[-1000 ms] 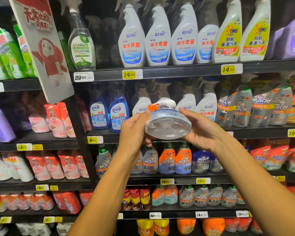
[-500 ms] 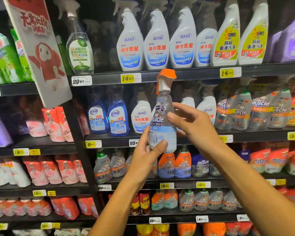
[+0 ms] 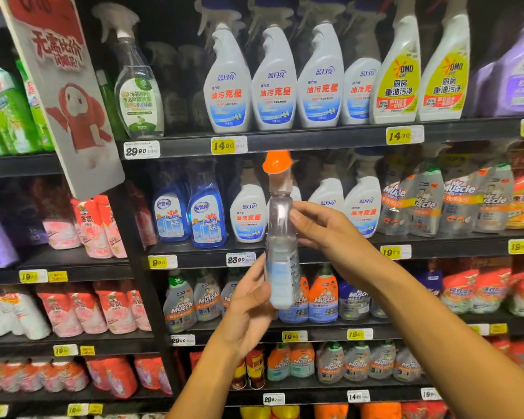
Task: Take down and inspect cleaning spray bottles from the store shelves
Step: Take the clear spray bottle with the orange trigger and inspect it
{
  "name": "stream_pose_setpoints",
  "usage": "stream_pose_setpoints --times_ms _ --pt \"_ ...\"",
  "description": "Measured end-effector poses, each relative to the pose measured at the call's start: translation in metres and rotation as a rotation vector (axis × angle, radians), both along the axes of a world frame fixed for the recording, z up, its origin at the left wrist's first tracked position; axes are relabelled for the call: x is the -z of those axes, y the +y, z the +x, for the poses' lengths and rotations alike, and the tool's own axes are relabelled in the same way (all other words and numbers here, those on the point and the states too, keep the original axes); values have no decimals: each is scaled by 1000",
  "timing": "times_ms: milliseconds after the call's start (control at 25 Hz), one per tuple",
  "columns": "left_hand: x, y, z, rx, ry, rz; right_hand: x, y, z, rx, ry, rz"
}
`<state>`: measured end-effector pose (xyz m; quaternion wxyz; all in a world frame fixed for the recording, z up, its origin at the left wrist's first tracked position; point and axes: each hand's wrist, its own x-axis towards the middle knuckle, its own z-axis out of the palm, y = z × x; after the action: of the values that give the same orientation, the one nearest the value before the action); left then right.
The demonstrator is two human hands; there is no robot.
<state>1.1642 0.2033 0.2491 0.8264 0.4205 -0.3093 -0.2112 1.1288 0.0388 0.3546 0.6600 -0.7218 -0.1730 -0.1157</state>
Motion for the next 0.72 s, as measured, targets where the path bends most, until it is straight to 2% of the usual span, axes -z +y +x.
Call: stream_pose_setpoints --times_ms 160,280,440,560,720 --pt "3 10 16 22 -42 119 7 -2 2 -32 -77 -22" --pt "3 16 28 18 -223 316 17 -3 2 -62 -142 -57" --pt "2 14 35 -276 -481 616 37 -1 -1 -110 -169 -183" --pt "-14 18 43 -448 -578 663 44 1 -1 -86 -194 -317" --pt "-22 25 53 -466 -670 700 48 4 0 -63 -194 -352"
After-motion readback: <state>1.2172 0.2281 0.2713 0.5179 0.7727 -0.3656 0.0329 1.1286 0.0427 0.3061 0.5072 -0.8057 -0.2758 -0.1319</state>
